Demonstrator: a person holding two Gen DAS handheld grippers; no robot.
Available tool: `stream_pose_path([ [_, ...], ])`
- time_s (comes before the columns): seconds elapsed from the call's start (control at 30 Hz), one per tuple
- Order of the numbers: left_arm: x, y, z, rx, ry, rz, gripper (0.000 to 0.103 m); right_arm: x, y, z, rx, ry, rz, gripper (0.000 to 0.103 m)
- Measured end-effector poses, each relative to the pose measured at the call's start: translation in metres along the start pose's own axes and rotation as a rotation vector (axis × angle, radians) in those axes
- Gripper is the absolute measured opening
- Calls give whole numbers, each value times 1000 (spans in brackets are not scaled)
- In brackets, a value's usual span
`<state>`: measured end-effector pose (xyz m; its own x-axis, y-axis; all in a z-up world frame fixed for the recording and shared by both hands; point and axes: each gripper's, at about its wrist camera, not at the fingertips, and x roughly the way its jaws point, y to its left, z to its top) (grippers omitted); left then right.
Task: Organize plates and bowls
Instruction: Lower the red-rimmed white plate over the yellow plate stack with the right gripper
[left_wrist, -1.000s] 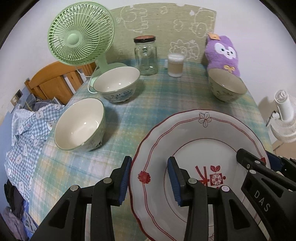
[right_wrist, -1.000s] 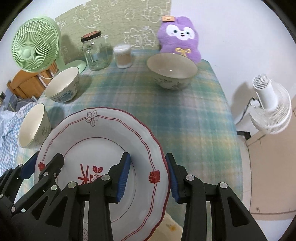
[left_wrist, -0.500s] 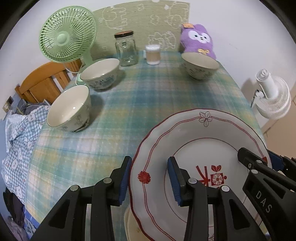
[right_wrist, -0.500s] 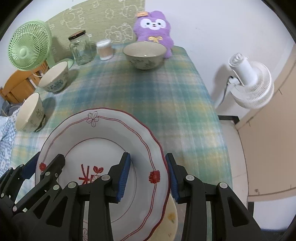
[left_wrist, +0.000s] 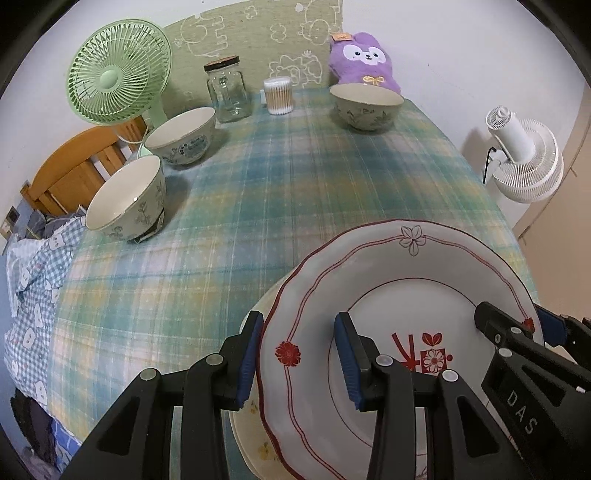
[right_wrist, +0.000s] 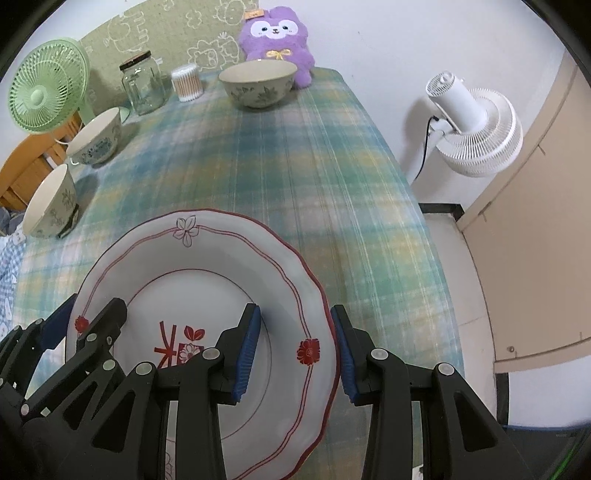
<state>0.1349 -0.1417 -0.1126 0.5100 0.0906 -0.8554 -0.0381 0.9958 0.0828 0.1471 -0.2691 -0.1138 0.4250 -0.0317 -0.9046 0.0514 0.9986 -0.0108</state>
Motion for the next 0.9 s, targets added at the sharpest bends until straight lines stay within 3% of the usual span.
stream_pose_path([
  [0.33, 9, -3, -12, 30, 20, 8, 40, 8, 3, -14, 11, 21, -24, 42],
  [0.9, 10, -3, -14, 52, -12, 22, 42, 14, 8, -13, -28, 27, -55, 45],
])
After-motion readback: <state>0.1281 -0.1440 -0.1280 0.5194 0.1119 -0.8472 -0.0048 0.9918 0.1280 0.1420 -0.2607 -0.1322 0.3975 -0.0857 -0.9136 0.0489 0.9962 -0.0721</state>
